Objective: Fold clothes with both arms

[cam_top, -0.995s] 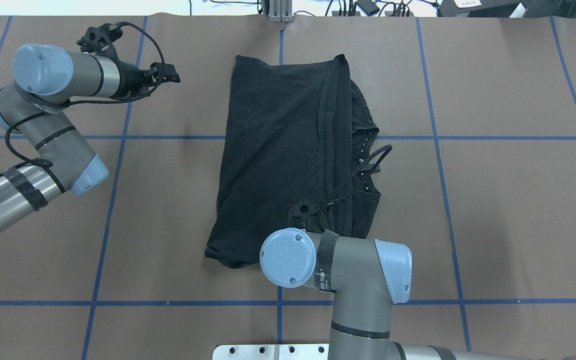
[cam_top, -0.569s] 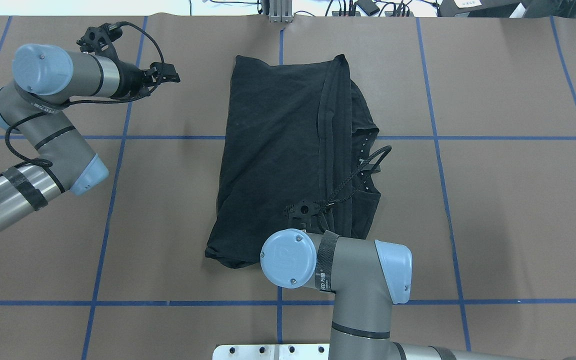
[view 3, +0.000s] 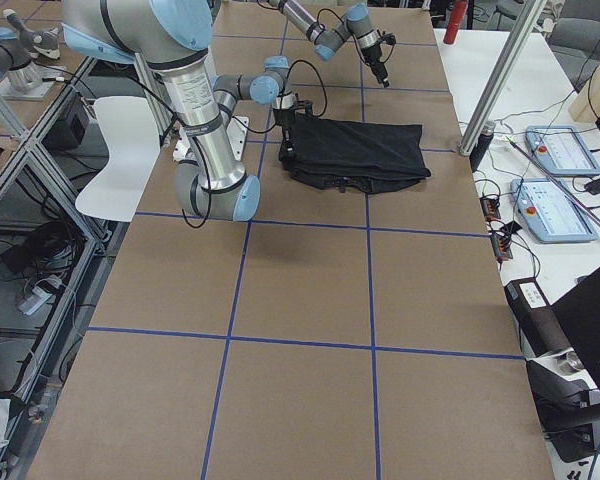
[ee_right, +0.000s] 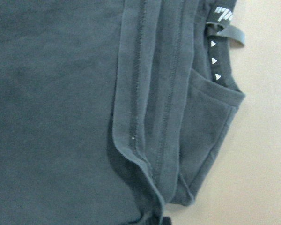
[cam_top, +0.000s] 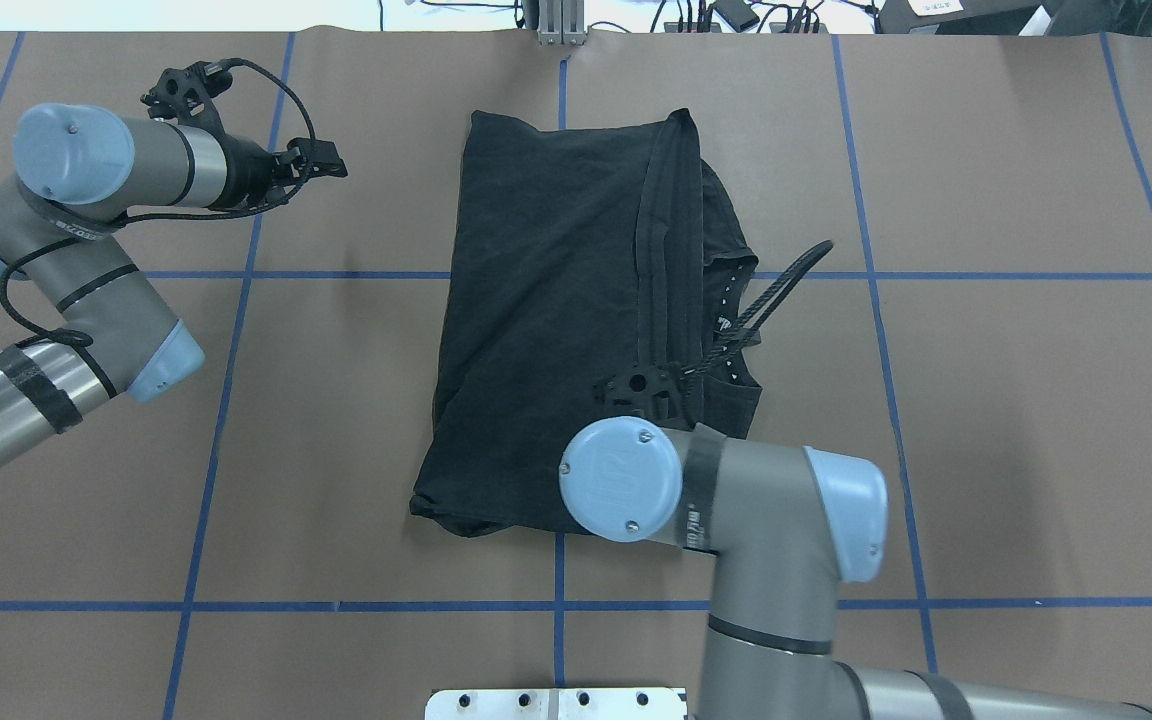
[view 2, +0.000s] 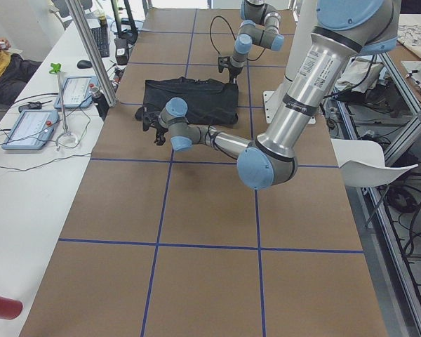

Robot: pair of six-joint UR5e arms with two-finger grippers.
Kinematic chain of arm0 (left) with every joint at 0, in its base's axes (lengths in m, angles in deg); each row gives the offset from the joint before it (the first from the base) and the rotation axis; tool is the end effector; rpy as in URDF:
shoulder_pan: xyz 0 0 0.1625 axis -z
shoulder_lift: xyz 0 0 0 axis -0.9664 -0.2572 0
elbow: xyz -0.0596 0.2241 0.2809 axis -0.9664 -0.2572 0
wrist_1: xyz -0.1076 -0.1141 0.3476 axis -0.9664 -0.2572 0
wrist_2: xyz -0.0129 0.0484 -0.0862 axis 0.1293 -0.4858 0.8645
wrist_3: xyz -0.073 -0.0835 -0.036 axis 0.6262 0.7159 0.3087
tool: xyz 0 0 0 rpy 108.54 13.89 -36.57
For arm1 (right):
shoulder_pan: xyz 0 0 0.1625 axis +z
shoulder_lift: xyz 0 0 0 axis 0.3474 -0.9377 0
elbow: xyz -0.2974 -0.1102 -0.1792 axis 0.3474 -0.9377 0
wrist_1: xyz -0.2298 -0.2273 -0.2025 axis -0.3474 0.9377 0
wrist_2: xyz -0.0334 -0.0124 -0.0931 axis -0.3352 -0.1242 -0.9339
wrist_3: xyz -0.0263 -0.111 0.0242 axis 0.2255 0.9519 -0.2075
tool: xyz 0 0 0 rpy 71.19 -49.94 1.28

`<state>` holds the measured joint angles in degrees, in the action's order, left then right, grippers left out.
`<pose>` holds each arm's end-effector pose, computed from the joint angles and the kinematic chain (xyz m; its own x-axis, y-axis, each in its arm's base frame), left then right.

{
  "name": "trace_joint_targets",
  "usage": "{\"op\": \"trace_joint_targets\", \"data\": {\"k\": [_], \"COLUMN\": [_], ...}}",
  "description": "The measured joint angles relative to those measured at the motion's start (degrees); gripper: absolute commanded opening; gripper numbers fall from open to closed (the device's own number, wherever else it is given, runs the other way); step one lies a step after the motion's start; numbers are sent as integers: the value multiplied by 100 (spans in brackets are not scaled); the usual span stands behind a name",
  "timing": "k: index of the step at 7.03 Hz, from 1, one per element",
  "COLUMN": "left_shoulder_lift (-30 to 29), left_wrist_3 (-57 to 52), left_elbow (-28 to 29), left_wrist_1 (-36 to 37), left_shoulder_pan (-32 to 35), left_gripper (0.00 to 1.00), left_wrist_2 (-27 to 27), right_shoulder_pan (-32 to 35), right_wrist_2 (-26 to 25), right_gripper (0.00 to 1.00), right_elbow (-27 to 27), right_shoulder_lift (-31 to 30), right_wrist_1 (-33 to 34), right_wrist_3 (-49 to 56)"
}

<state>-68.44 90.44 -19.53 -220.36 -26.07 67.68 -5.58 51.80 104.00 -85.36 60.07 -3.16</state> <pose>0.3606 -0.5708 0.3596 0.3307 -0.1360 -0.9339 0.5157 0.8548 0.0582 -0.5070 -0.2771 0.2351 0.9000 -0.0831 0.4279 0.0035 0.9830 0.1835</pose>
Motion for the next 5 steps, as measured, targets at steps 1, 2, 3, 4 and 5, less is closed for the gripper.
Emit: {"op": "trace_joint_targets", "data": {"k": [1, 2, 3, 4, 5], "left_shoulder_lift": [15, 23, 28, 31, 35], "left_wrist_3": [19, 28, 29, 29, 30], "left_elbow": [-37, -57, -64, -67, -68], "left_wrist_1": [-3, -4, -5, -4, -4], "left_shoulder_pan": [0, 0, 1, 1, 1], "left_gripper": [97, 97, 97, 97, 97], "left_wrist_2": [-5, -8, -9, -9, -10], "right_shoulder_pan": [-317, -621, -741, -683, -503], "right_wrist_2": [-303, -582, -687, -613, -432], "right_gripper": [0, 0, 0, 66, 100], "right_elbow": [289, 437, 539, 600, 621], "right_shoulder_lift": [-470, -864, -1068, -1153, -1187], "right_wrist_1": [150, 48, -198, -342, -402], "right_wrist_3": [-493, -1146, -1494, -1608, -1548]}}
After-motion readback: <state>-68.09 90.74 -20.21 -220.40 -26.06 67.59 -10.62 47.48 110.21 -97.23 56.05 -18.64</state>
